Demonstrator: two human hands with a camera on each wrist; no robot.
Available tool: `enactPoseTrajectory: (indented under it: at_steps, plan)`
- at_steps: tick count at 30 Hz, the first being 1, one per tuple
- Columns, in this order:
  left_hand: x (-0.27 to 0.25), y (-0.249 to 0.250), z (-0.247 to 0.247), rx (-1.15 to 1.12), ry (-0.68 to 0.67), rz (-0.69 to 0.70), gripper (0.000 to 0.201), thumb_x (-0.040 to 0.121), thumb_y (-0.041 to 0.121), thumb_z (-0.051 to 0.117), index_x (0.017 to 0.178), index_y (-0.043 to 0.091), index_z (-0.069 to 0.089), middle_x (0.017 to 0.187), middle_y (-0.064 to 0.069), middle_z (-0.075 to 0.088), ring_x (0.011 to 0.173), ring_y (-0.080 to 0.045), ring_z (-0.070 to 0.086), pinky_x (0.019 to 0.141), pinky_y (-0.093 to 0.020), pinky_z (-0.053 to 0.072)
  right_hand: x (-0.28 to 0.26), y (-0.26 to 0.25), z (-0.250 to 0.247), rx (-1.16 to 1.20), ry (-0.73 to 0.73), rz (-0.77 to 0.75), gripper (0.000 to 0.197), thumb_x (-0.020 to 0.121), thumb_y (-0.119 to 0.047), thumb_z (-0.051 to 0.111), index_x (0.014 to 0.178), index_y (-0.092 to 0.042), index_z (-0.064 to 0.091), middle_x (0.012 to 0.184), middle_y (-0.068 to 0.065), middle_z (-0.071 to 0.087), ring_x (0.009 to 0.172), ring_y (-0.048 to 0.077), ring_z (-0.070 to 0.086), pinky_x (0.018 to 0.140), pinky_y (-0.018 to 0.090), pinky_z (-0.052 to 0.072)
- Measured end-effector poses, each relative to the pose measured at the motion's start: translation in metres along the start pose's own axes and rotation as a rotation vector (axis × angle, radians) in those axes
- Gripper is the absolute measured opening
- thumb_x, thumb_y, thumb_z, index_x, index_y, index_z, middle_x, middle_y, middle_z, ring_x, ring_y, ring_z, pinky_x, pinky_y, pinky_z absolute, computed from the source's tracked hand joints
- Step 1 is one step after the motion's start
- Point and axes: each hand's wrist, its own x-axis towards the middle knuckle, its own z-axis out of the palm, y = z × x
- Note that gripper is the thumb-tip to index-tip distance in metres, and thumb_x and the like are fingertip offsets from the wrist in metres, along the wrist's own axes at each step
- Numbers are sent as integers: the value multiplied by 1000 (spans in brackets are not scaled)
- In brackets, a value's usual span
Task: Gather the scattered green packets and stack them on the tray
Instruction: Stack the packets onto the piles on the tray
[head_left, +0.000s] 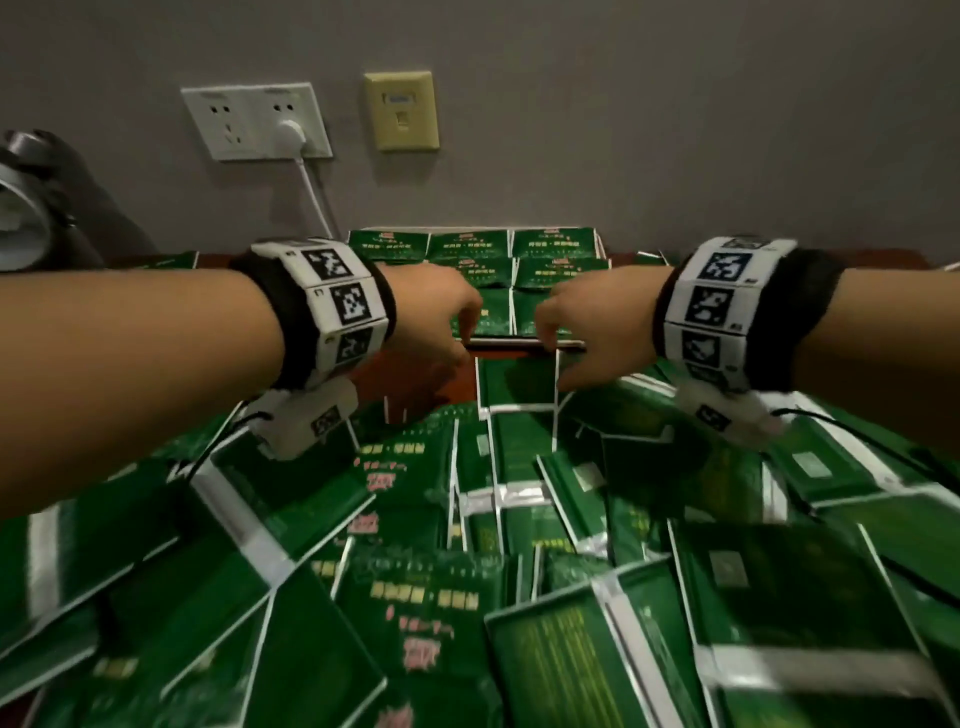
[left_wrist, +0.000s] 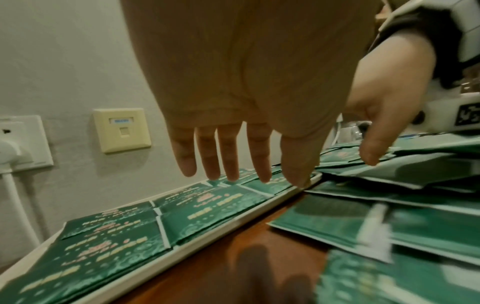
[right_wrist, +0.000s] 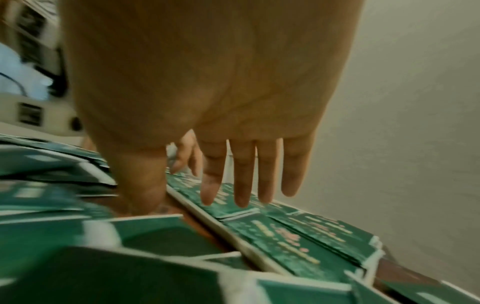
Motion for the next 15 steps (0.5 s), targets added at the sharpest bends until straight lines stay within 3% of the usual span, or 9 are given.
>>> enactPoseTrajectory:
  at_steps: [4, 6, 9, 12, 15]
  plan:
    - [-51, 30, 5, -39, -52, 34, 17, 85, 39, 66, 92, 26, 58, 89, 7, 60, 78, -13, 55, 68, -29, 45, -55, -58, -2, 32, -102, -107, 59, 72, -69, 66, 114, -31, 52, 104, -6, 57, 93, 18, 56, 78, 35, 52]
    - [-76, 46, 11, -44, -82, 46, 17, 88, 39, 64, 95, 24, 60, 89, 8, 59, 78, -12, 54, 65, -24, 40, -78, -82, 2, 71, -158, -135, 63, 68, -69, 70, 113, -29, 52, 102, -7, 57, 92, 17, 56, 76, 33, 51]
    - [-110, 69, 23, -27, -107, 59, 23, 89, 39, 63, 100, 19, 64, 94, 5, 61, 84, -15, 54, 68, -24, 38, -103, -113, 16, 157, -252, -132, 65, 64, -61, 79, 110, -25, 50, 97, -6, 57, 81, 15, 54, 60, 26, 42]
    - [-137, 82, 31, -34, -120, 41, 20, 90, 38, 62, 98, 20, 61, 91, 6, 56, 84, -16, 51, 71, -25, 38, -114, -133, 25, 159, -242, -113, 63, 67, -50, 83, 112, -21, 49, 88, -8, 51, 71, 11, 48, 50, 20, 33]
    - [-158, 88, 33, -40, -116, 5, 18, 90, 39, 61, 92, 21, 59, 89, 5, 57, 81, -17, 51, 70, -26, 40, -121, -137, 20, 168, -172, -56, 62, 74, -46, 79, 121, -17, 53, 105, -1, 59, 83, 15, 50, 61, 23, 39]
